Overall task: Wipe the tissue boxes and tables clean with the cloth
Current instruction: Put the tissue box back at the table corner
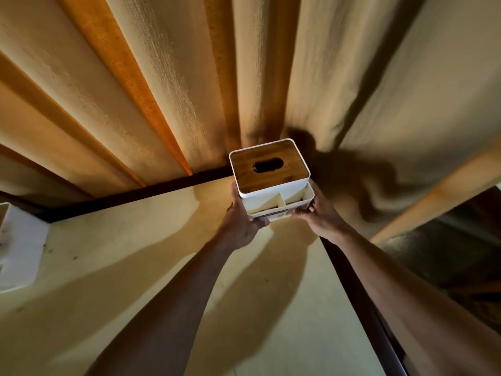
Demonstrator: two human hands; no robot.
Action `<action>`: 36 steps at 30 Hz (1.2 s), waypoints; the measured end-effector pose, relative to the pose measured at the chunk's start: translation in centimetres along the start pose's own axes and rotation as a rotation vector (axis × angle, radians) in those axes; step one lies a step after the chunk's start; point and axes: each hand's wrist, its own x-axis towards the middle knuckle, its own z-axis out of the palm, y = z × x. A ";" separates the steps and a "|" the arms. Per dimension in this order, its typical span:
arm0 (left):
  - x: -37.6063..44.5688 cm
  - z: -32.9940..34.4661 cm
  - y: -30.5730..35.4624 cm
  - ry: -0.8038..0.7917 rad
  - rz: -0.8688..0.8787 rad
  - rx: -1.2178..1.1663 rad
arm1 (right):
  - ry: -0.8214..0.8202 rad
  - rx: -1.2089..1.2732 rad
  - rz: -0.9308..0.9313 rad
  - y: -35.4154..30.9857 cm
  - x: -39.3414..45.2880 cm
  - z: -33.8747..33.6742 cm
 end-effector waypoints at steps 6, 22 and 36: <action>0.8 -0.1 0.1 0.004 -0.031 0.030 | 0.014 -0.035 0.002 0.0 0.8 -0.1; 1.5 -0.2 -0.5 -0.002 -0.053 0.014 | -0.010 -0.053 0.005 -0.1 1.2 -0.3; -3.9 -3.3 -1.1 0.022 -0.216 0.046 | 0.295 -0.142 0.159 -1.2 -3.8 1.2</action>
